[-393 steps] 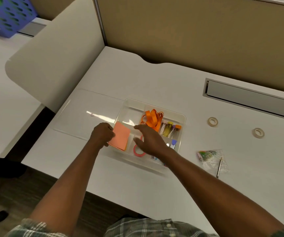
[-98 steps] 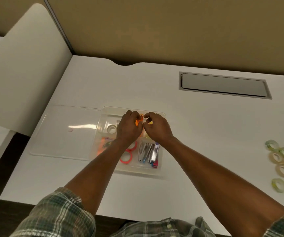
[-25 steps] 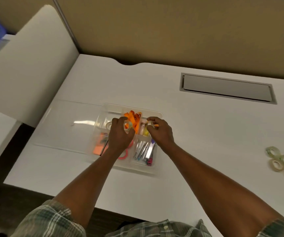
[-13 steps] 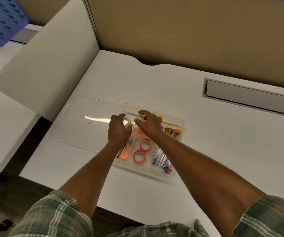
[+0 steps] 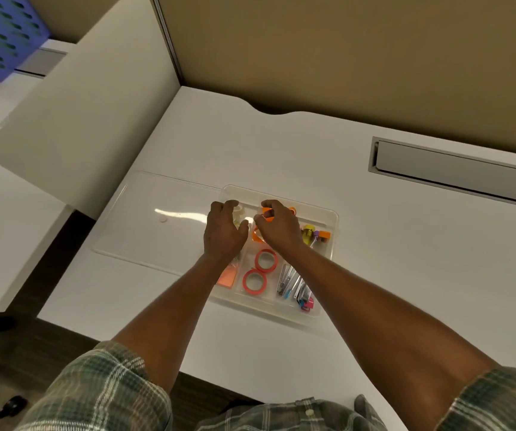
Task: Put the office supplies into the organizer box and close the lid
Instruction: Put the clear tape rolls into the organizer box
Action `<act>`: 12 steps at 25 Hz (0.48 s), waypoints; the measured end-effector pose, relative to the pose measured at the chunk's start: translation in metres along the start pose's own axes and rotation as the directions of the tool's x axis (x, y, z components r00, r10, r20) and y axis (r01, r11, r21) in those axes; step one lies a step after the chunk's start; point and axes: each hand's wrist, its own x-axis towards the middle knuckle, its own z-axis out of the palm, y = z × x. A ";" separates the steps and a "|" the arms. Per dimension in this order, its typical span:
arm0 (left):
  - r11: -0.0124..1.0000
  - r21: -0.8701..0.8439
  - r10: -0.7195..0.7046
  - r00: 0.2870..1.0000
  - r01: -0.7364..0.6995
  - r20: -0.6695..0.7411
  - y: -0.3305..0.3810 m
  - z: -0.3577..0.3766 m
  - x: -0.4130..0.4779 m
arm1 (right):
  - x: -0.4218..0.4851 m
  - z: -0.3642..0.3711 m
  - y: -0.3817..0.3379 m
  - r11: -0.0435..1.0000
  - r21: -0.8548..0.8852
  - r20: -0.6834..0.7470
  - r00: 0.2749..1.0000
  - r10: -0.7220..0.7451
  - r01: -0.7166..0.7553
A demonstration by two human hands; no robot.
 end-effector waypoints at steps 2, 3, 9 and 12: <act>0.999 -0.022 0.039 0.999 -0.039 0.004 0.015 0.006 -0.004 | -0.007 -0.012 0.008 1.000 0.000 -0.035 0.999 -0.003 0.003; 0.998 -0.030 0.059 0.998 -0.059 0.007 0.025 0.010 -0.006 | -0.011 -0.021 0.014 1.000 -0.003 -0.058 0.998 -0.008 0.007; 0.980 -0.064 0.193 0.977 -0.187 0.094 0.102 0.056 -0.025 | -0.038 -0.096 0.064 0.999 0.002 -0.176 0.983 0.051 -0.052; 0.961 -0.083 0.273 0.950 -0.263 0.150 0.144 0.089 -0.044 | -0.056 -0.139 0.099 0.996 0.006 -0.242 0.966 0.088 -0.089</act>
